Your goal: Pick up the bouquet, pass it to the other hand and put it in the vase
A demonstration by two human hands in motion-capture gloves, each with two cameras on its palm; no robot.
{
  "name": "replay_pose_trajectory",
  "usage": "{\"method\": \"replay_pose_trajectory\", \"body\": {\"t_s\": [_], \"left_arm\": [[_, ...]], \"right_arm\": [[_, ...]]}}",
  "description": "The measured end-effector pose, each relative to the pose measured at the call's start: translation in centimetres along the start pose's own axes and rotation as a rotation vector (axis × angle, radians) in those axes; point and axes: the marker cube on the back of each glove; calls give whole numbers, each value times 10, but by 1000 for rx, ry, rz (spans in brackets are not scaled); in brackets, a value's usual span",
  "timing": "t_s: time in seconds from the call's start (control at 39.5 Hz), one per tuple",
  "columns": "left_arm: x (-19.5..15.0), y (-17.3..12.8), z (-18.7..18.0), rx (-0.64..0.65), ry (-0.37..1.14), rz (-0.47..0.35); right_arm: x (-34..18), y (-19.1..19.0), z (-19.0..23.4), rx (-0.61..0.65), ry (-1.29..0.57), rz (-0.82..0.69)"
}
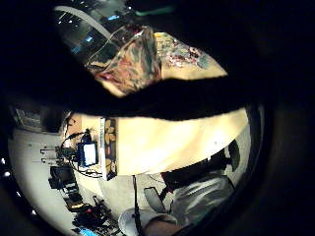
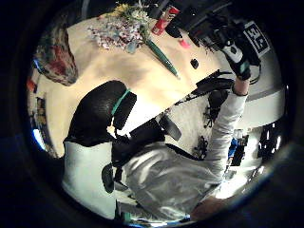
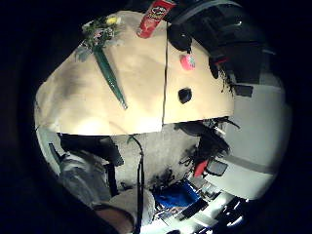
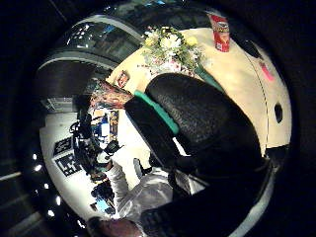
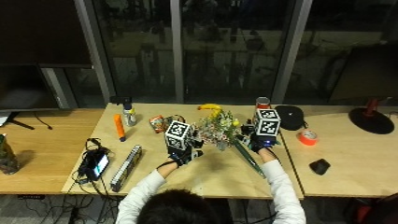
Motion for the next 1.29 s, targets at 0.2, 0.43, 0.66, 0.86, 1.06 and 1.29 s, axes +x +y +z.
{"method": "replay_pose_trajectory", "body": {"t_s": [0.2,0.43,0.66,0.86,1.06,1.29], "left_arm": [[6,5,-2,3,9,36],[-7,9,-5,12,38,38],[-21,16,6,3,79,-2],[-23,18,4,15,84,4],[-28,17,3,34,82,-5],[-24,20,4,24,94,9]], "right_arm": [[9,13,-4,0,-4,12],[-5,8,-13,34,-25,-19],[-20,13,-23,37,-28,-28],[-10,13,-42,85,-19,47],[1,6,-56,59,-92,90],[23,-13,-57,33,-103,194]]}}
